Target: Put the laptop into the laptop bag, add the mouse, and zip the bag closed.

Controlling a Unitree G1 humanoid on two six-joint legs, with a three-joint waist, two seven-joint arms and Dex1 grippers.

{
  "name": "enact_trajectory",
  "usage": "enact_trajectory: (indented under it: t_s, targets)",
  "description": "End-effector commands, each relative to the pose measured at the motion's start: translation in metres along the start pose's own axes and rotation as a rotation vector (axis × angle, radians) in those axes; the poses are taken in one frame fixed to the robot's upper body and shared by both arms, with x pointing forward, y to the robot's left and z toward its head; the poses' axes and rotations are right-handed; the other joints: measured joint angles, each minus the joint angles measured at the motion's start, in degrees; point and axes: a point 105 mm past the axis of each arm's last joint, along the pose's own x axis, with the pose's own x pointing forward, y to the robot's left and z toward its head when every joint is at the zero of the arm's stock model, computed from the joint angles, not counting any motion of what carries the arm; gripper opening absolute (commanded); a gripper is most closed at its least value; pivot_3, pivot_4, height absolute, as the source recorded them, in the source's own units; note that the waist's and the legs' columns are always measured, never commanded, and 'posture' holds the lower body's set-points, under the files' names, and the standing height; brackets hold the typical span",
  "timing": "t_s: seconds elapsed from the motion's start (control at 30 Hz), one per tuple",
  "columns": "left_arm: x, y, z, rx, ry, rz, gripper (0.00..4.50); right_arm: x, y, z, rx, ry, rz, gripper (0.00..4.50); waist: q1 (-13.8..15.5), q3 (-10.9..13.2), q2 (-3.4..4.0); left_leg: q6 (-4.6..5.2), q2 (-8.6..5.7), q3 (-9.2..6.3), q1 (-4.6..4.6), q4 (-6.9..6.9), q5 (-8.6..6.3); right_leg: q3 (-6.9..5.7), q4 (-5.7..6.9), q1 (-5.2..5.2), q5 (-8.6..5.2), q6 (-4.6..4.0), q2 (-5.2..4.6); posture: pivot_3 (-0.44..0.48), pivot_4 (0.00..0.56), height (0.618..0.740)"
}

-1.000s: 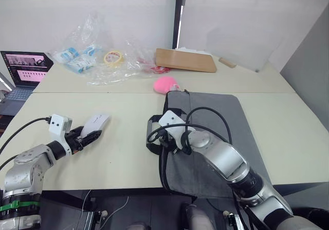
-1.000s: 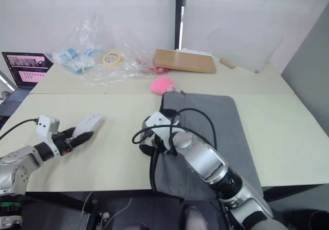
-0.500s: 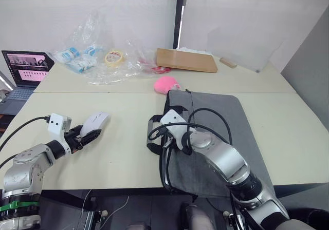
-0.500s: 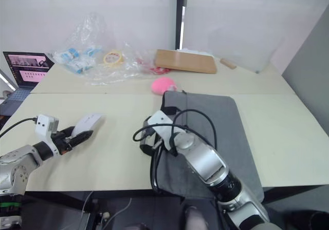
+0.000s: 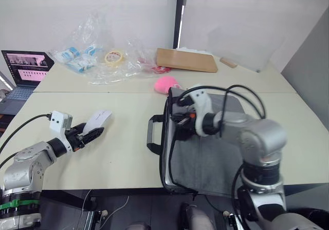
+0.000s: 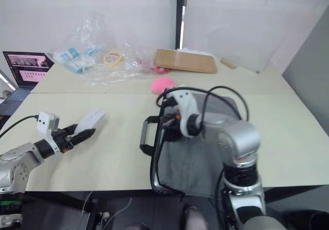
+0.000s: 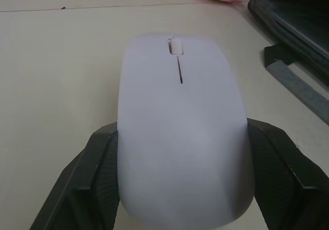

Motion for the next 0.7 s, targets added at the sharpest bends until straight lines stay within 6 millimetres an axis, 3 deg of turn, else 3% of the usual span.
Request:
enact_trajectory:
  t_s: [0.03,0.13,0.37,0.57,0.7]
  targets:
    - [0.004,-0.015,0.02,0.081,-0.023,-0.094,2.81,-0.024,-0.017,0.008,0.064,-0.059,0.007,0.03,0.1,0.0,0.0,0.0,0.0,0.01,0.0,0.0,0.0,0.01,0.0,0.0,0.0,0.0,0.0,0.0,0.15,0.74]
    - [0.013,-0.028,0.026,0.118,-0.015,-0.178,2.81,-0.036,-0.016,0.01,0.065,-0.071,0.061,0.03,0.4,0.0,0.0,0.01,-0.01,0.01,-0.02,0.0,0.0,0.03,0.01,0.01,0.0,0.0,-0.02,0.0,0.15,0.74]
    - [0.059,-0.083,0.039,0.257,0.005,-0.469,2.81,-0.06,-0.01,0.029,0.109,-0.144,0.205,0.03,1.7,0.0,-0.01,0.11,-0.08,0.02,-0.05,0.06,-0.04,0.09,0.0,0.07,0.01,0.01,-0.09,0.0,0.15,0.74]
    - [0.093,-0.127,0.035,0.353,0.036,-0.663,2.81,-0.059,0.007,0.036,0.102,-0.167,0.312,0.03,1.6,0.0,-0.02,0.25,-0.1,0.05,-0.09,0.16,-0.1,0.14,0.01,0.11,0.03,0.04,-0.17,0.0,0.15,0.74]
    - [0.109,-0.137,0.028,0.402,0.057,-0.703,2.81,-0.053,0.018,0.038,0.103,-0.181,0.355,0.03,1.1,0.0,-0.02,0.26,-0.06,0.08,-0.26,0.19,-0.1,0.21,0.05,0.11,0.05,0.06,-0.16,0.0,0.15,0.74]
